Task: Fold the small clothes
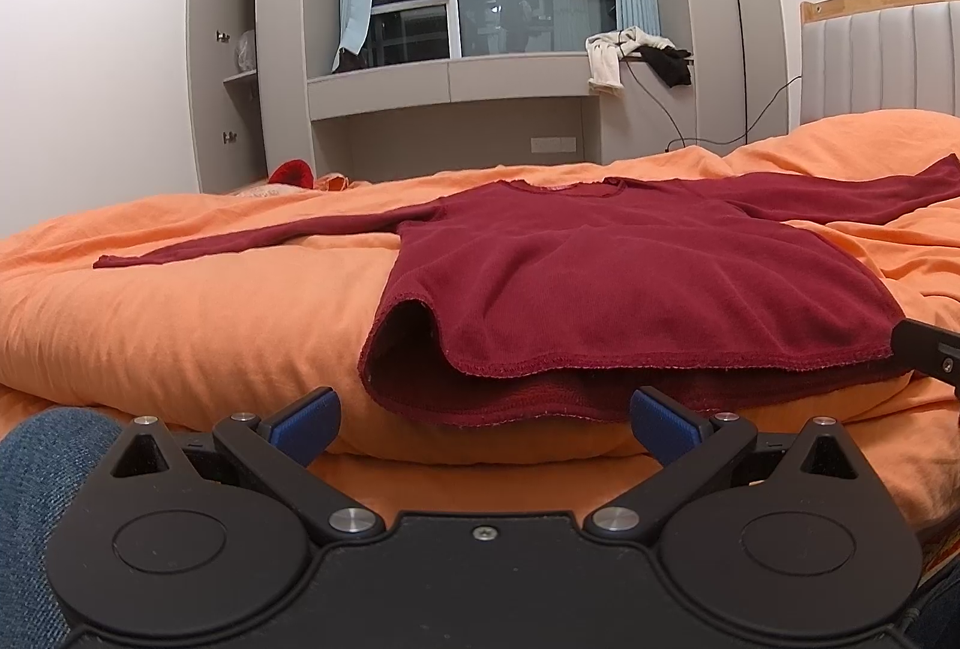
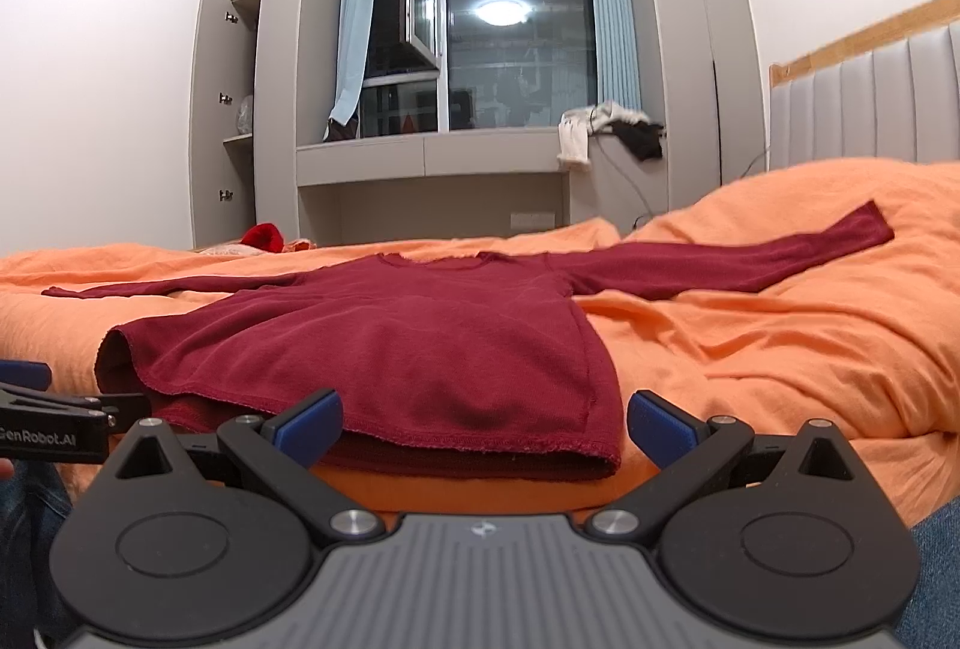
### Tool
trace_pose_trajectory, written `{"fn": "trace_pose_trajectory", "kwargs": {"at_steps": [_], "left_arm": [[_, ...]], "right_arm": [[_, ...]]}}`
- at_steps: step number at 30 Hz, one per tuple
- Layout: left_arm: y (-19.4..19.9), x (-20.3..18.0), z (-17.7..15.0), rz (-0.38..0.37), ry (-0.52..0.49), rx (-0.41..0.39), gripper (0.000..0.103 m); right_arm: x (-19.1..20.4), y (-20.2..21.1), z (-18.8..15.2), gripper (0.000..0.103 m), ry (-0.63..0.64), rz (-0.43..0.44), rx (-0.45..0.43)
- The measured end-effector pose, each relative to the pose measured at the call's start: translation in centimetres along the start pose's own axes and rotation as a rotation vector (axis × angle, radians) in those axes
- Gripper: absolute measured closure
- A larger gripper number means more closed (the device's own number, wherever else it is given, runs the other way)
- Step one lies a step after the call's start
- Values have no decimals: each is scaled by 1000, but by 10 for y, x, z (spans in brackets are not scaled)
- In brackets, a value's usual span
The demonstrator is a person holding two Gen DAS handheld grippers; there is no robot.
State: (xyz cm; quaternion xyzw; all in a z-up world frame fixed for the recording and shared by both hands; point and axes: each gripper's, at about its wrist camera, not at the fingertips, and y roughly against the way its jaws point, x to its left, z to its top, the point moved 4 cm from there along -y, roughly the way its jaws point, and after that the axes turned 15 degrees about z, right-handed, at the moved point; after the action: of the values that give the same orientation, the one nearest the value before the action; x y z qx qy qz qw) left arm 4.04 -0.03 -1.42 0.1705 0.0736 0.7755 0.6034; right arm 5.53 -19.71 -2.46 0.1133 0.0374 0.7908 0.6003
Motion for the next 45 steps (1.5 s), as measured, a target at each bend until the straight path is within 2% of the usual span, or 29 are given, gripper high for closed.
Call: {"fn": "trace_pose_trajectory", "kwargs": {"at_steps": [6,9,15,18,25,30,40,42,45], "left_arm": [[-9,-2,13,-19,26,37,0],[-14,-7,24,-37,36,48,0],[-28,-25,51,-52,23,34,0],[-38,-32,65,-55,21,31,0],[-74,-47,106,-6,-9,11,0],[-103,-60,129,-17,-36,22,0],[-171,-95,144,-35,-112,87,0],[-182,-102,144,-36,-128,99,0],[-196,-113,141,-50,-145,116,0]], "right_arm": [[-8,-4,14,0,-72,16,46],[-18,-13,22,0,-107,-10,88],[-54,-30,40,0,-172,-119,159],[-64,-33,44,0,-168,-145,156],[-100,-54,66,0,-156,-177,164],[-124,-71,82,0,-133,-211,150],[-167,-114,108,0,-76,-274,153],[-174,-121,111,0,-61,-258,133],[-186,-127,114,0,-33,-255,42]]}}
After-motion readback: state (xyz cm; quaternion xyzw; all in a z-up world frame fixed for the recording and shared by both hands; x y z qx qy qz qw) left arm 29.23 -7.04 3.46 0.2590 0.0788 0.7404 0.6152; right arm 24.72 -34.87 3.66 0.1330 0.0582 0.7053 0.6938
